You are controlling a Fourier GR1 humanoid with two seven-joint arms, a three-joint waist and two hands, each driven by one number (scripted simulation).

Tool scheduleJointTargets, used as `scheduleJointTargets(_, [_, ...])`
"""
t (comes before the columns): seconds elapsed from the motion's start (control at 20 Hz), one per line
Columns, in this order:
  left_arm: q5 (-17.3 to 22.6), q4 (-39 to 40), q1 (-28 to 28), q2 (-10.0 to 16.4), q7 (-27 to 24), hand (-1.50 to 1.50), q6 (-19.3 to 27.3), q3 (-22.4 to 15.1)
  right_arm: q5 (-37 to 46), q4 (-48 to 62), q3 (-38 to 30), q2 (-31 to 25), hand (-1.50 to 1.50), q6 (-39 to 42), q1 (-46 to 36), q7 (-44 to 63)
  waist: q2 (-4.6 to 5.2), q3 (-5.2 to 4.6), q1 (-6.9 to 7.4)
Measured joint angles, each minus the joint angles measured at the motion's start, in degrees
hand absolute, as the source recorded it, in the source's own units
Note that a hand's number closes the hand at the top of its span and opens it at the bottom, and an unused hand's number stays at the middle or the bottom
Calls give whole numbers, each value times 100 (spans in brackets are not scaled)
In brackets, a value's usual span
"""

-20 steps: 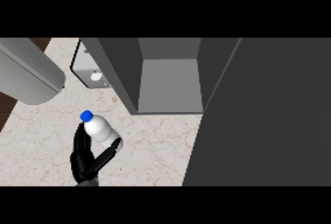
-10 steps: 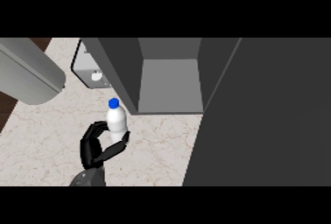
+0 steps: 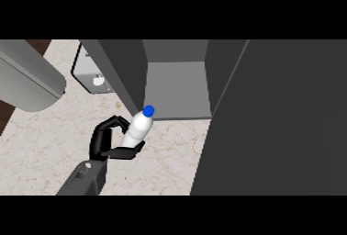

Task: Pick up the bottled water, place it into the cabinet and close the cabinet

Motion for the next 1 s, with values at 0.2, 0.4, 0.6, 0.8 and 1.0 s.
scheduleJointTargets(0.2, [-14,-104,-212,-67,118,150,-499,-119,34,1,165,54,-150,-120,23,51,-4,1,46])
scheduleJointTargets(0.4, [57,-473,-317,-266,480,150,-684,-165,30,-16,97,-5,-150,-113,31,83,-10,3,87])
scheduleJointTargets(0.6, [206,-995,-218,-378,1007,150,-838,-210,61,-32,139,12,-150,-231,-12,156,-17,4,125])
scheduleJointTargets(0.8, [469,-1485,-96,-440,1514,150,-472,-460,65,-32,179,-41,-150,-266,-8,111,-13,3,138])
scheduleJointTargets(1.0, [682,-1891,-222,-511,2034,150,-15,-797,40,-22,202,-102,-150,-305,102,-58,-8,2,103])
